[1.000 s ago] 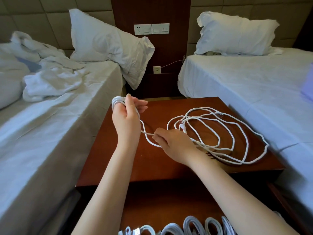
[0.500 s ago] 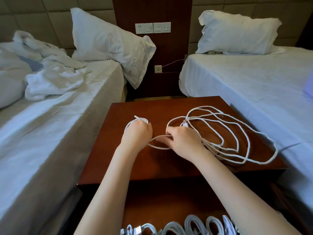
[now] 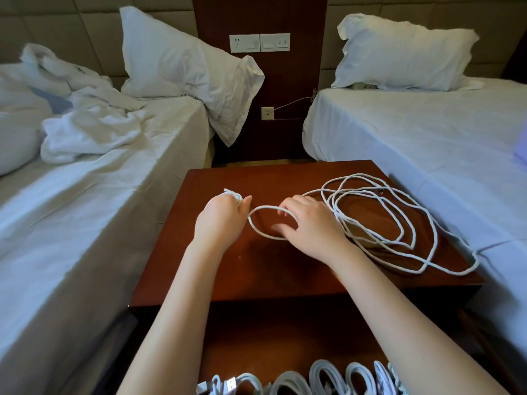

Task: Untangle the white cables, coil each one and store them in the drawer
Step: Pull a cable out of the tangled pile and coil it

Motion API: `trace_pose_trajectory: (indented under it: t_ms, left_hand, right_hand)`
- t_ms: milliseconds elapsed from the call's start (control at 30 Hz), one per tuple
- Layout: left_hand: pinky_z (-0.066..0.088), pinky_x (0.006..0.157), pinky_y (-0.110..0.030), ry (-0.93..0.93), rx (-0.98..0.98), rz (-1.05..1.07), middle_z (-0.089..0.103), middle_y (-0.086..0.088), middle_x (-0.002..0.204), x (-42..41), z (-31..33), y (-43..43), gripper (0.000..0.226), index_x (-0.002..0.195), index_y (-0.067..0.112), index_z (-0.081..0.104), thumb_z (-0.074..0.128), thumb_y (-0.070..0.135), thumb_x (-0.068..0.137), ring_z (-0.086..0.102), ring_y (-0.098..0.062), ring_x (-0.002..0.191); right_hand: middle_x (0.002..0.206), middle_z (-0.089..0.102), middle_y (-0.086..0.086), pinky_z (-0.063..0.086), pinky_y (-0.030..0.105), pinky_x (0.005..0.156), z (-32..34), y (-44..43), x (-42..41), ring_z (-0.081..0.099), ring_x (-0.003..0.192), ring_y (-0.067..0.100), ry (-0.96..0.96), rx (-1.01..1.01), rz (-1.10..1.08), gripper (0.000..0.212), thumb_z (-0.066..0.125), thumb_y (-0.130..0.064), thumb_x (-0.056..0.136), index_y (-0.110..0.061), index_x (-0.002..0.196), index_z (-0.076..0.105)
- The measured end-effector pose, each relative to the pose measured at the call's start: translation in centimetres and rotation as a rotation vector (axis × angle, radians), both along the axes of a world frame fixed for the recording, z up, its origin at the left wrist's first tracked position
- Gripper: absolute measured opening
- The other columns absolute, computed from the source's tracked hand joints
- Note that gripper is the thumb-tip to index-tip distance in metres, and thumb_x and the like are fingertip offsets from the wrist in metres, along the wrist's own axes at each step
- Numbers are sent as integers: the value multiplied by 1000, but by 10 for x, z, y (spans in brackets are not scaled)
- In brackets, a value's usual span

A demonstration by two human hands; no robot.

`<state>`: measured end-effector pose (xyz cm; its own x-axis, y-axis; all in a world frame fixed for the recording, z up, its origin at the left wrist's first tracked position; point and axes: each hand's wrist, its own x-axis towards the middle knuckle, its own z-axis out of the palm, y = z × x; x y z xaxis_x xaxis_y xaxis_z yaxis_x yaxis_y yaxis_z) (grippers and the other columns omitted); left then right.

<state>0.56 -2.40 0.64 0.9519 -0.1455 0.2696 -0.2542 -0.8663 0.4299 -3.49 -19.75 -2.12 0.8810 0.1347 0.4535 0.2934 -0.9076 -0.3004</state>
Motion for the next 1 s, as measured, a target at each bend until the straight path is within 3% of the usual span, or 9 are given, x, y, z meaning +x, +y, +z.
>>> trace_pose_trajectory:
  t_ms: [267, 400, 500, 567, 633, 700, 767, 900, 1000]
  left_hand:
    - [25, 46, -27, -46, -74, 67, 42, 0, 55, 2, -6, 1, 56, 52, 13, 36, 38, 39, 101, 40, -16, 49]
    - [21, 43, -27, -82, -136, 32, 36, 0, 51, -4, -1, -5, 57, 51, 12, 31, 39, 38, 101, 34, -15, 44]
    - [24, 43, -28, -127, -196, -3, 37, -2, 51, -4, 0, -8, 56, 52, 12, 29, 39, 35, 101, 34, -16, 44]
    - [39, 50, -32, -108, -388, -29, 50, -8, 51, -1, 2, -6, 56, 51, 8, 36, 39, 33, 102, 45, -19, 46]
    - [46, 54, -24, 4, -729, -66, 57, -5, 46, 0, 8, -3, 57, 52, 6, 45, 37, 32, 102, 51, -14, 44]
    - [38, 44, -22, 154, -1045, -183, 50, -2, 41, 0, 17, 2, 57, 50, 14, 44, 35, 34, 103, 44, -16, 40]
    - [27, 41, -23, 305, -1189, -364, 37, 1, 38, -2, 22, 6, 61, 46, 21, 42, 30, 40, 103, 32, -15, 37]
    - [22, 34, -19, 556, -1195, -606, 26, 2, 37, -7, 27, 5, 61, 47, 17, 40, 27, 45, 100, 21, -11, 34]
    - [23, 35, -18, 630, -1111, -745, 27, 4, 37, -16, 32, 1, 57, 48, 19, 40, 31, 51, 93, 20, -10, 35]
  right_hand:
    - [98, 61, -5, 44, 27, 79, 26, 12, -14, 53, 92, 12, -122, 128, 90, 41, 64, -39, 89, -18, 124, 58]
    - [101, 63, -3, 47, 30, 76, 21, 20, -14, 56, 93, 13, 0, 52, 120, 28, 56, -33, 96, -17, 117, 63]
    - [83, 63, -3, 47, 30, 63, 17, 23, -15, 57, 73, 12, 122, 92, 131, 21, 48, -29, 101, -18, 112, 63]
    - [79, 65, -1, 49, 32, 61, 14, 20, -14, 59, 69, 14, 120, 65, 110, 21, 46, -29, 102, -21, 109, 65]
    - [85, 69, 1, 52, 35, 67, 11, 12, -11, 63, 77, 20, 106, -6, 48, 23, 45, -29, 102, -23, 108, 66]
    - [91, 68, 0, 52, 34, 71, 7, 4, -7, 64, 86, 22, 105, -106, -24, 23, 45, -27, 101, -24, 107, 68]
    - [99, 66, -1, 51, 35, 78, 6, -1, -4, 59, 99, 22, 131, -135, -66, 25, 46, -25, 100, -23, 112, 68]
    - [119, 59, -3, 41, 29, 88, 21, 0, -6, 49, 114, 19, -4, 185, 12, 42, 49, -29, 100, -21, 141, 49]
    - [132, 49, -17, 35, 21, 104, 38, 9, -15, 42, 129, 5, 26, 510, 263, 43, 40, -32, 103, -37, 145, 35]
